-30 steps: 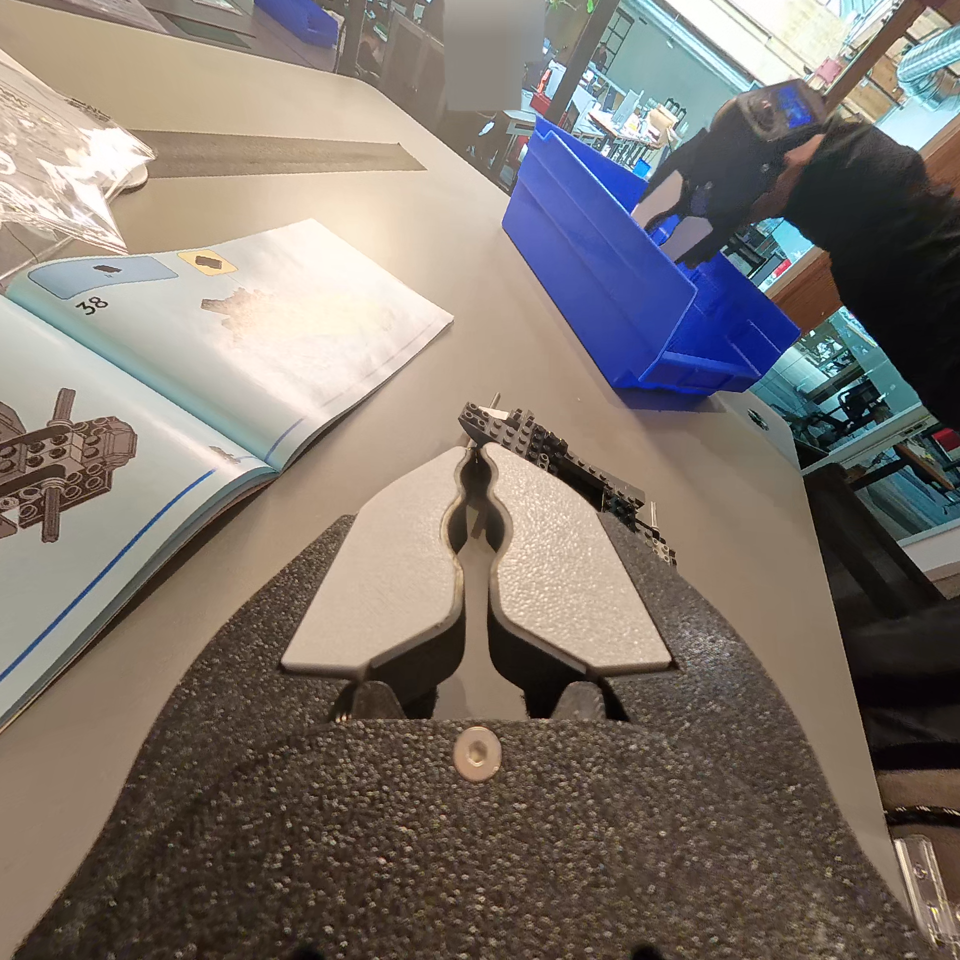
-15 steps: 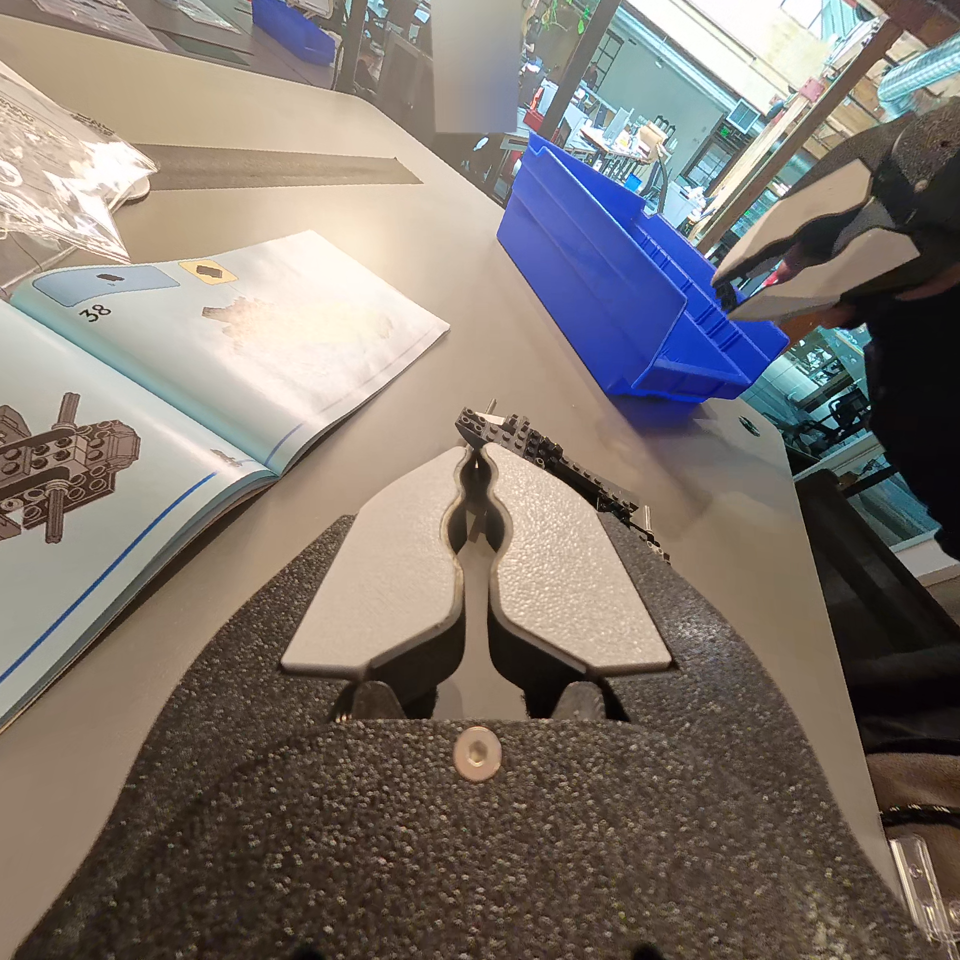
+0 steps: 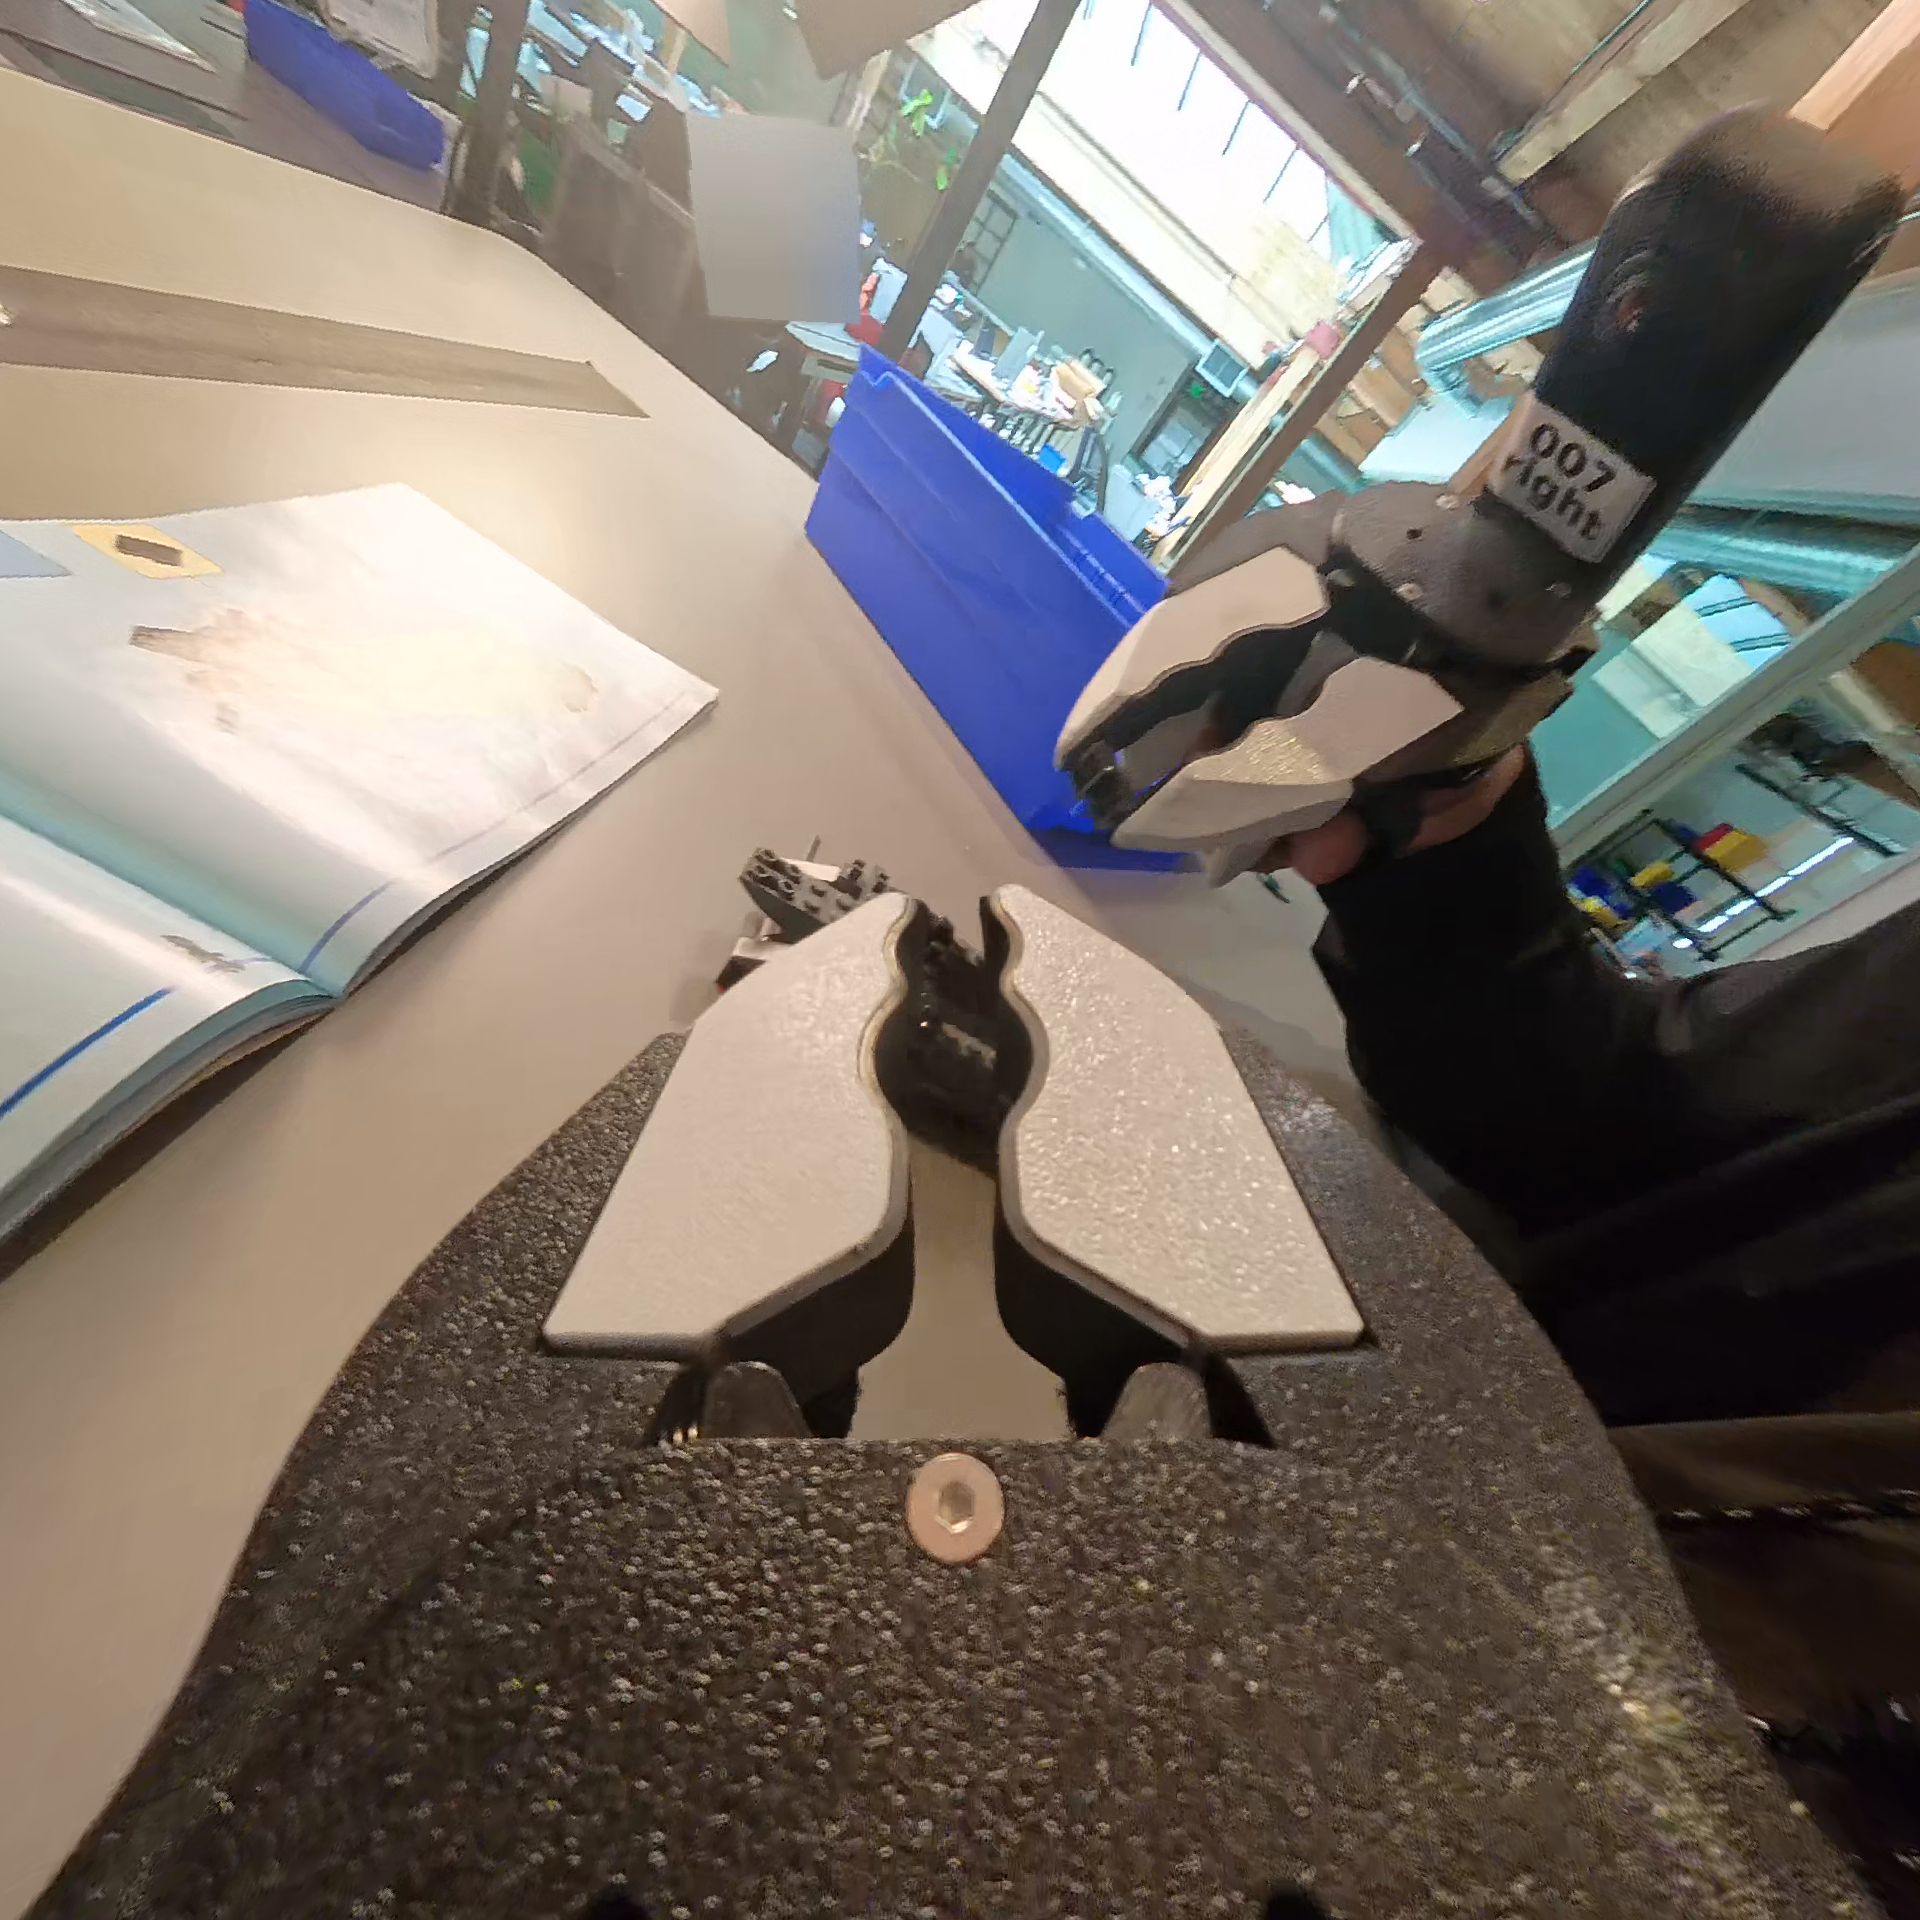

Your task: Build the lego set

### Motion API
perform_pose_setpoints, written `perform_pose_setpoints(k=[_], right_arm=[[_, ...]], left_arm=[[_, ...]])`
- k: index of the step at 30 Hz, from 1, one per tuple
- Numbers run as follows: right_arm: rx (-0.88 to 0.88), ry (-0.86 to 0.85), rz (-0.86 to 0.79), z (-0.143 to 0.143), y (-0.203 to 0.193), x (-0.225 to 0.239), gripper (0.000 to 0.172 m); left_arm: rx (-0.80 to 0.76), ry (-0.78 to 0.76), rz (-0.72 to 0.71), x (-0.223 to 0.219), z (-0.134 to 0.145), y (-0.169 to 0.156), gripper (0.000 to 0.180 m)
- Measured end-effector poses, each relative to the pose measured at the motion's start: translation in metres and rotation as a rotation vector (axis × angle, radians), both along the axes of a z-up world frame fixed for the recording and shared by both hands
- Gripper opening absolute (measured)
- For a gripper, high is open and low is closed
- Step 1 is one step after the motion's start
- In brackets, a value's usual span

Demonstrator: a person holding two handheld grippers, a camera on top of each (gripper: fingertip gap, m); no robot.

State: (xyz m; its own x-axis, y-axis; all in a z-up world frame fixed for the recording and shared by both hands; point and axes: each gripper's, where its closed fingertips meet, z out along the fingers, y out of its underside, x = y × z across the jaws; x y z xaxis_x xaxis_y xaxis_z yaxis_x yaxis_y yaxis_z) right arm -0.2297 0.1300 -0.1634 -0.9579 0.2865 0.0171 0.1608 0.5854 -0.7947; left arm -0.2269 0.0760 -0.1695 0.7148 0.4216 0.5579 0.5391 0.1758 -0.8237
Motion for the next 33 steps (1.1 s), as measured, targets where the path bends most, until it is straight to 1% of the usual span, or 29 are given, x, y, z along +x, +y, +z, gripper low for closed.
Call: perform_pose_setpoints(k=[2, 6, 14, 21, 29, 33], right_arm=[[0.026, 0.003, 0.001, -0.006, -0.008, -0.002, 0.017], [0.060, -0.002, 0.008, -0.013, -0.017, -0.008, 0.017], [0.040, -0.030, -0.003, -0.021, -0.019, -0.015, 0.018], [0.011, -0.049, -0.022, -0.022, -0.020, -0.019, 0.017], [0.020, -0.025, 0.020, -0.026, -0.022, -0.017, 0.017], [0.017, -0.018, 0.032, -0.025, -0.025, -0.016, 0.017]], left_arm=[[0.034, -0.017, -0.018, 0.002, 0.002, 0.005, 0.012], [0.025, -0.002, 0.003, 0.000, 0.002, 0.006, 0.013], [0.075, 0.038, 0.036, -0.003, 0.010, -0.001, 0.013], [0.055, 0.051, 0.035, -0.003, 0.009, 0.000, 0.013], [0.015, 0.045, 0.045, -0.004, 0.005, 0.003, 0.013], [0.031, 0.019, 0.019, -0.001, 0.004, 0.012, 0.014]])
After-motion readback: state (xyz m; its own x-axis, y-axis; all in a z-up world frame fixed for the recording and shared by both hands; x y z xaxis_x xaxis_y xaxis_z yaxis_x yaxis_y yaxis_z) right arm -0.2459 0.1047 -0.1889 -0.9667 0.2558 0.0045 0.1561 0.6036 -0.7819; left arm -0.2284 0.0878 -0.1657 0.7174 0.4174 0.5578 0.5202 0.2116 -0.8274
